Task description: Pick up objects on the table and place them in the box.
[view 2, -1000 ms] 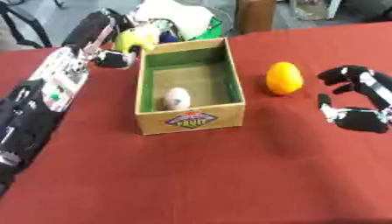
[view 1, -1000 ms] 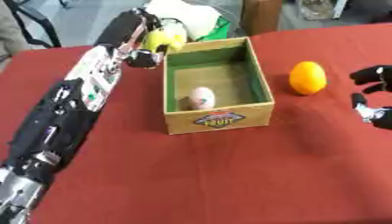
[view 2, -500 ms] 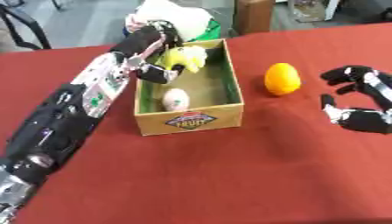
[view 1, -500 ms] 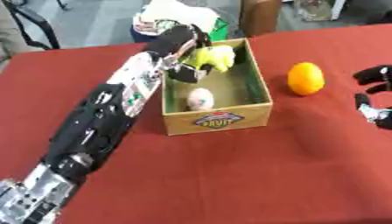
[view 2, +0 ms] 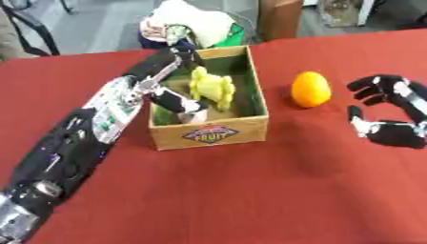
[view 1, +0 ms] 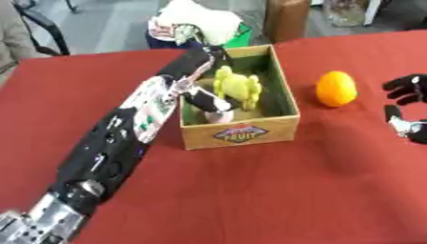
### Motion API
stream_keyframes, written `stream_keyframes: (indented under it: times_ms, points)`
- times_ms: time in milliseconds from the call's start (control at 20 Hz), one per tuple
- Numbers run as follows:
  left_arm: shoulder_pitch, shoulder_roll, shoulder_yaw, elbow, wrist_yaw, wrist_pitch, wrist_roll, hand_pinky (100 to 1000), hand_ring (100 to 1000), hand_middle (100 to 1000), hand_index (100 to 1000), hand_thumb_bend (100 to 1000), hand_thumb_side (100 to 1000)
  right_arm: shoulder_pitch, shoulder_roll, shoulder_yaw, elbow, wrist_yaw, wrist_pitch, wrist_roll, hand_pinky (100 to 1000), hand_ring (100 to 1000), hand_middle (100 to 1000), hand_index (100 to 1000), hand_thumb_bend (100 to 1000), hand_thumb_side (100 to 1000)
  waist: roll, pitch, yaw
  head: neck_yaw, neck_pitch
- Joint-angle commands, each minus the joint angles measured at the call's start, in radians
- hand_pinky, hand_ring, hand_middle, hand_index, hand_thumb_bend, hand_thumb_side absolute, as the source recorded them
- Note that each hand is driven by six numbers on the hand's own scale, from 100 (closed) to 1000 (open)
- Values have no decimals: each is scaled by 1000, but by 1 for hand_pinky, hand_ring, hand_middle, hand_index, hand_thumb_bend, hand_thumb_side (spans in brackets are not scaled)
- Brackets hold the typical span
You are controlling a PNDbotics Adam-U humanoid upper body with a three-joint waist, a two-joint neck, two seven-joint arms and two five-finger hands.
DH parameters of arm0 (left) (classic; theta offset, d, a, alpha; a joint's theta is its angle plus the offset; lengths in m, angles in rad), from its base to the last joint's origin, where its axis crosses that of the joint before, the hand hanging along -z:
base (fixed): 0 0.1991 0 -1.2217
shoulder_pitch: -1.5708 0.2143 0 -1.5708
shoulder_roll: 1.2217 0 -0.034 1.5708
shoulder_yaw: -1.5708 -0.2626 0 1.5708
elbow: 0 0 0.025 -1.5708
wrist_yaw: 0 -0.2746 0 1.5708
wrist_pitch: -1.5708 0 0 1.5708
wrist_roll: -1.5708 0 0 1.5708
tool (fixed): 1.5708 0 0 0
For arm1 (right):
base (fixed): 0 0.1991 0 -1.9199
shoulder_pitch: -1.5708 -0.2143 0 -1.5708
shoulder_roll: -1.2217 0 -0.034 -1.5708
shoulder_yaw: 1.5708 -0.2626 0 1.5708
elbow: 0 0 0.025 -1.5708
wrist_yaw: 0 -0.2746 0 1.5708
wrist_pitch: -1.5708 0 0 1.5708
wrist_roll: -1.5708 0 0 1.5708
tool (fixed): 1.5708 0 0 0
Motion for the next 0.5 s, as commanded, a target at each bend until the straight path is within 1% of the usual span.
stream_keyframes:
  times_ms: [50,250,350,500]
  points:
    - [17,57,43,-112,73,40,44,732,668,707,784,583,280,-24,-35,-19,-6,7,-1,-10,737,752,742,795,100,100,-5,-12,5,-8,-12]
    - [104,113,94,-269,218,108,148,705,611,635,751,515,202,-46,-67,-24,1,10,-10,-27,733,753,746,801,100,100,-6,-10,19,-18,-14]
    - [154,136,119,-337,286,139,196,697,595,615,739,496,184,-59,-84,-23,7,12,-17,-34,733,757,750,805,100,100,-6,-9,29,-22,-15]
    - [223,162,141,-409,363,166,242,693,588,607,736,484,172,-88,-110,-14,26,21,-30,-37,737,761,757,810,100,100,-6,-7,42,-31,-17]
